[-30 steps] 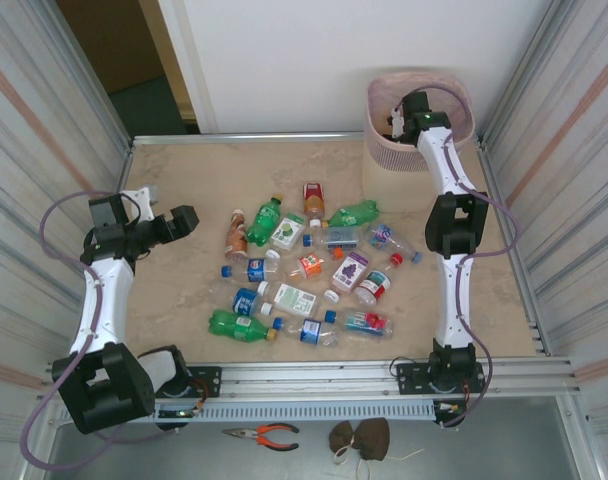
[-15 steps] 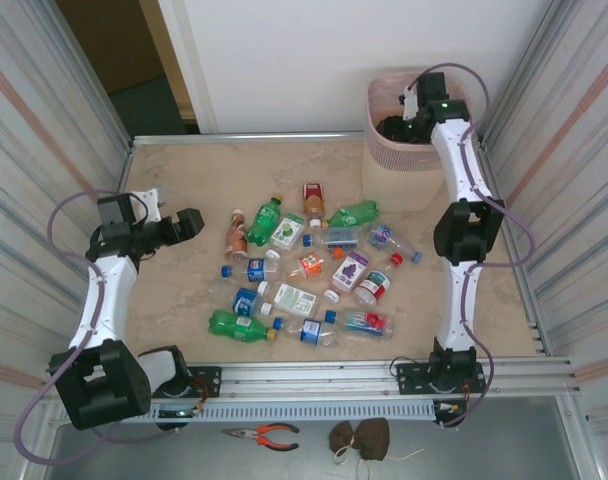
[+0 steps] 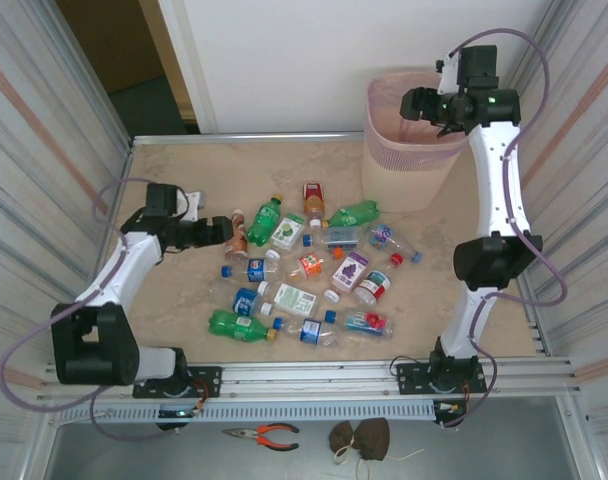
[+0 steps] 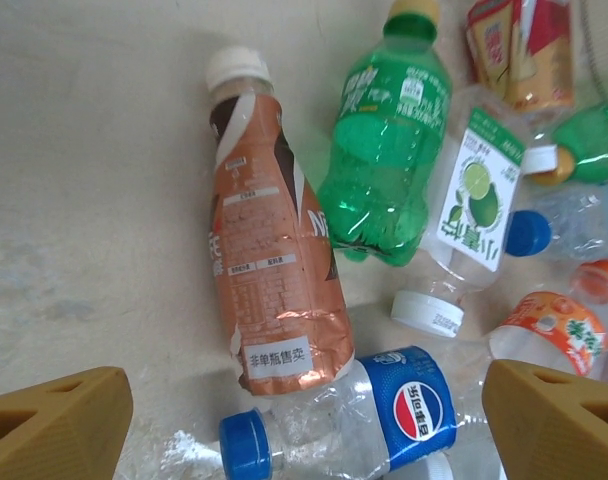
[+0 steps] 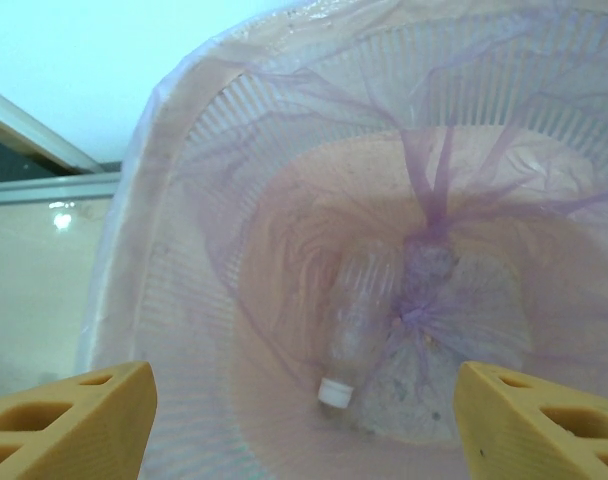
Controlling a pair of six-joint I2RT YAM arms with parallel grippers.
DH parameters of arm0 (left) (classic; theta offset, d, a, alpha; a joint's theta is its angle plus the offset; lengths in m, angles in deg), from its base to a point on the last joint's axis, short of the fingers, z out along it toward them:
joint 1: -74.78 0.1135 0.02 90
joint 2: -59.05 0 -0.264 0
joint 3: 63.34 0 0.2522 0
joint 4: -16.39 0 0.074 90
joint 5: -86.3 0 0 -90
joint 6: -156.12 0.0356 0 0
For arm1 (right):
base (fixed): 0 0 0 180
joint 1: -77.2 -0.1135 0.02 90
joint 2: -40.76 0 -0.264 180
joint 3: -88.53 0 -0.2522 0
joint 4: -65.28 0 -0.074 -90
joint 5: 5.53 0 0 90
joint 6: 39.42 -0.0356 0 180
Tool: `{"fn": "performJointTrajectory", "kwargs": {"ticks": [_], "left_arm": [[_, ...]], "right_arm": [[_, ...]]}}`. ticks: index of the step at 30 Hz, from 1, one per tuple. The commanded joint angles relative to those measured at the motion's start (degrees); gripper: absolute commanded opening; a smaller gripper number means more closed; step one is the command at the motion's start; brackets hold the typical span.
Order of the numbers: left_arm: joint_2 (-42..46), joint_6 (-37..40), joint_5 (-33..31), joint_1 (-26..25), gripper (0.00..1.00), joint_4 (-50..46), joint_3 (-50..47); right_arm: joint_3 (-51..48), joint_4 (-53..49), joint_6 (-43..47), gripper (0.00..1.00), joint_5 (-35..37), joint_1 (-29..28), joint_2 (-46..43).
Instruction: Put the plastic bottles in the bin
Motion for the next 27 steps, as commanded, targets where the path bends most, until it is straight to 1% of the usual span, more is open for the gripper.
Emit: {"fn": "performJointTrajectory", "kwargs": {"ticks": [1, 6, 12, 20, 27], "left_arm": [[-4.2, -0.1, -5.3, -2.7, 0.9, -2.9, 2.9], [-11.0, 0.4, -9.0, -5.5, 0.89, -4.0, 5.7], [-17.0, 0.7, -9.0, -7.4, 0.87, -4.7, 8.6], [-22.0, 1.1, -10.9, -9.9, 0.81, -5.3, 10.7], [-24.5, 0.6, -12.6, -10.9, 0.76, -5.8, 11.3]], "right_arm": [[-5.1, 0.0, -1.4, 0.77, 0.9, -0.2, -7.1], [-17.6, 4.8, -2.7, 0.78, 1.3, -0.2, -17.6], [-28.7, 7.9, -3.8, 0.79, 2.7, 0.0, -27.2], [-38.0, 8.7, -4.5, 0.8, 3.5, 0.9, -33.7], [-42.2, 9.1, -5.4, 0.8, 3.8, 1.2, -36.6]]}}
